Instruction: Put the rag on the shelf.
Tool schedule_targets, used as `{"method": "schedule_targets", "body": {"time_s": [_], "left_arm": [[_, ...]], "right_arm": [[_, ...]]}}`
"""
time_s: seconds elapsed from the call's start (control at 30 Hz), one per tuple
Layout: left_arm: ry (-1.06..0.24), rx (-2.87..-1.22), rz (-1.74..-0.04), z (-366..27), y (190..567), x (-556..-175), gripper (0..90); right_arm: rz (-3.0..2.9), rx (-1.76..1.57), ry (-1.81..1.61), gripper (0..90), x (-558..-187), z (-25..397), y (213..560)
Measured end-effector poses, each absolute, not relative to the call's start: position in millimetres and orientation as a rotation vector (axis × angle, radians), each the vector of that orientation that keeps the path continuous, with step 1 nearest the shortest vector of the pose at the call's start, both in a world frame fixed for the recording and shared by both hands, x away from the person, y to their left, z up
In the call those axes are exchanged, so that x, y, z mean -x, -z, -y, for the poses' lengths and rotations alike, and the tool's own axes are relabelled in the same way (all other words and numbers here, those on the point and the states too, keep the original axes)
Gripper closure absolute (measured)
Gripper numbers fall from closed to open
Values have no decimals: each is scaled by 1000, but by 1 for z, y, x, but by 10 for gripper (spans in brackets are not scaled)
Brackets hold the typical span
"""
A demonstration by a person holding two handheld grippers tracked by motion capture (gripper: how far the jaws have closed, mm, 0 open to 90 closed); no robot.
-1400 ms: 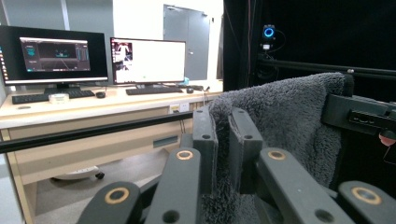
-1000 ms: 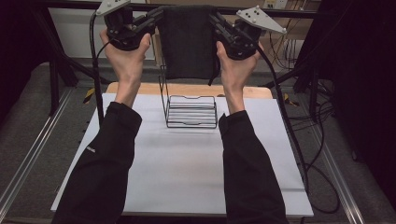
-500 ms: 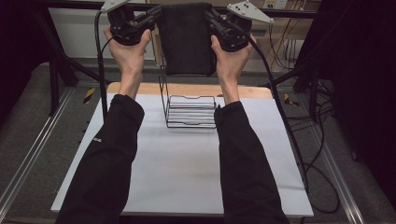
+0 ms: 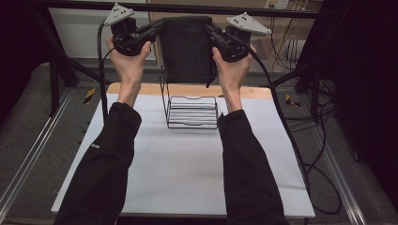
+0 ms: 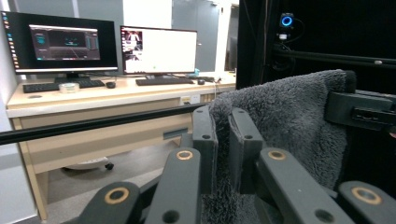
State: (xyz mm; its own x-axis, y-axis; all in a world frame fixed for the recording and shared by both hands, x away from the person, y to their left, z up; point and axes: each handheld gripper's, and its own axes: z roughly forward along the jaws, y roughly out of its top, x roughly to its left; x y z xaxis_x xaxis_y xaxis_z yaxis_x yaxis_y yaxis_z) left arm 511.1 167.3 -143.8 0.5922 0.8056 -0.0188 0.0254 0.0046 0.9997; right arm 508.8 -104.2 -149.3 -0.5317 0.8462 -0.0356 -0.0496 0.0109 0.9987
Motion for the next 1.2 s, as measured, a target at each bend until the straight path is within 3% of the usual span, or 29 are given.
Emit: {"method": "schedule_targets", "body": {"time_s": [0.8,1.2], "left_arm": [[-703,-1537,-682,-163,173,-489,824],[-708,-1568,-703,-160,185,-498,824]], "right_arm": [[-1651,-808,-1569,811,-494,119,186],[-1651,-833,-1549,810,-503,119,200]]}}
